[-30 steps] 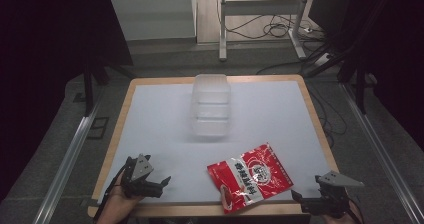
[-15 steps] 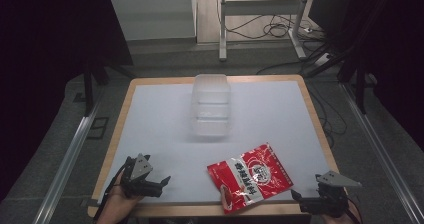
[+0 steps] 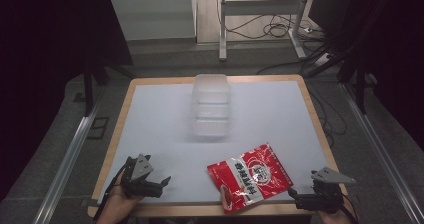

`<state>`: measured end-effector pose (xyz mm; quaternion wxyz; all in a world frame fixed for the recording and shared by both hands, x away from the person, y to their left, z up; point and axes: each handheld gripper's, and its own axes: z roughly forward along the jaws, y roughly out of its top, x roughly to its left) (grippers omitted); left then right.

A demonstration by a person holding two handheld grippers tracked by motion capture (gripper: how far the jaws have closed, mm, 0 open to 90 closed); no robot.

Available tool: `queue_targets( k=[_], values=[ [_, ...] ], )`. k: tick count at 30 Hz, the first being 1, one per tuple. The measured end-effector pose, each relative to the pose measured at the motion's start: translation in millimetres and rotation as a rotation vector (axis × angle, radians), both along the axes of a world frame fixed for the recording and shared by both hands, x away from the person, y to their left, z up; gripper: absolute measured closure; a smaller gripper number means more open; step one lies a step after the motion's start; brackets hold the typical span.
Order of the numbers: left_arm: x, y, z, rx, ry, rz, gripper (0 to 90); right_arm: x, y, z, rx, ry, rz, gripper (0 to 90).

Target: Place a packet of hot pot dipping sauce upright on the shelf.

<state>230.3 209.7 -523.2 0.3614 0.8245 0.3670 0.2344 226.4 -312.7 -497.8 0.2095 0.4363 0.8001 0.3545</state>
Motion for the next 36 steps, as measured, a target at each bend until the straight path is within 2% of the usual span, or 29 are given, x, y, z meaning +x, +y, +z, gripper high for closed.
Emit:
queue_targets(
  k=[6,15,24,31,36],
  values=[
    [0.1,-0.2,0.0,0.003,0.001,0.000,2.9,5.7,5.8,1.1,-0.001,-0.012,0.022,0.0],
    [0.2,-0.6,0.1,0.015,0.001,-0.004,2.9,17.4,18.3,-3.5,0.001,0.010,0.064,0.0],
    [0.0,-1.4,0.0,0.027,0.001,-0.009,3.0,35.1,29.6,-14.8,0.030,0.066,0.125,0.3],
    [-0.1,-1.9,-0.2,0.027,0.003,-0.010,3.0,46.5,39.5,-22.0,0.018,0.115,0.157,0.8],
    [0.0,-2.1,-0.2,0.030,0.001,-0.012,3.0,54.9,47.7,-26.0,0.049,0.154,0.198,1.3]
  ],
)
